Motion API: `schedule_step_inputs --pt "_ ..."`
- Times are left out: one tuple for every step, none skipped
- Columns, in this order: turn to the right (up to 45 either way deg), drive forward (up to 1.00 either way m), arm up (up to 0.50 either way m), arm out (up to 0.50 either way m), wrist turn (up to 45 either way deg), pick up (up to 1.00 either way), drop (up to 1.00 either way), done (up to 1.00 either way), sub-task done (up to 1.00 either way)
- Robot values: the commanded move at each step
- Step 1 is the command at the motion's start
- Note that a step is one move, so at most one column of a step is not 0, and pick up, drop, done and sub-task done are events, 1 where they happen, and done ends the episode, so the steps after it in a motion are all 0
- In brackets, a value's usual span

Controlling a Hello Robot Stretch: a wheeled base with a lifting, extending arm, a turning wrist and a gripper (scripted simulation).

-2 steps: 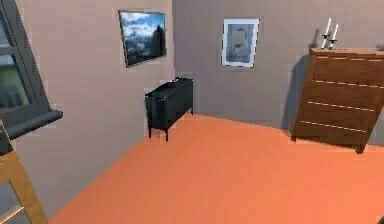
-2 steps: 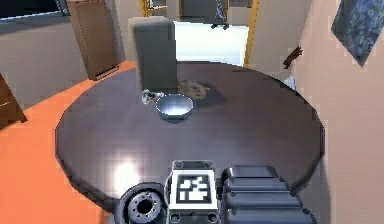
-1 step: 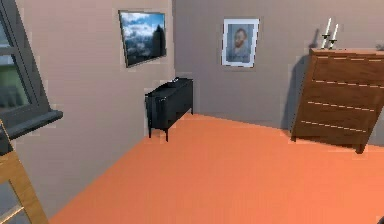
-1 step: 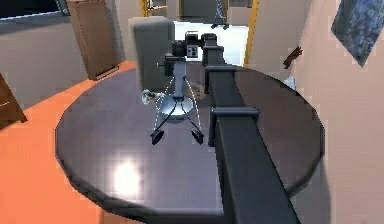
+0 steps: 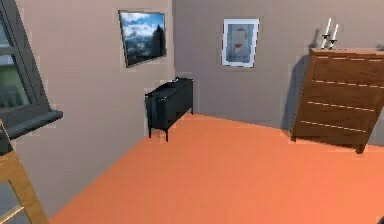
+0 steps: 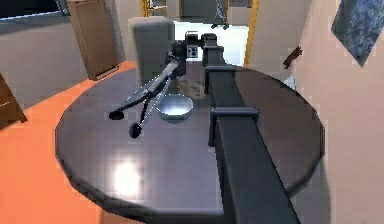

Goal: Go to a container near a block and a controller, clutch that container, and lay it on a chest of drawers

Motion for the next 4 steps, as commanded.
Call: schedule_step_inputs --pt "0.0 0.0 0.0 0.0 45.0 0.0 0.0 0.0 0.0" --pt "0.0 0.0 0.0 0.0 45.0 0.0 0.0 0.0 0.0" --pt "0.0 0.0 0.0 0.0 27.0 0.0 0.0 0.0 0.0" --pt "0.0 0.0 -0.18 0.0 0.0 0.0 0.0 0.0 0.0"
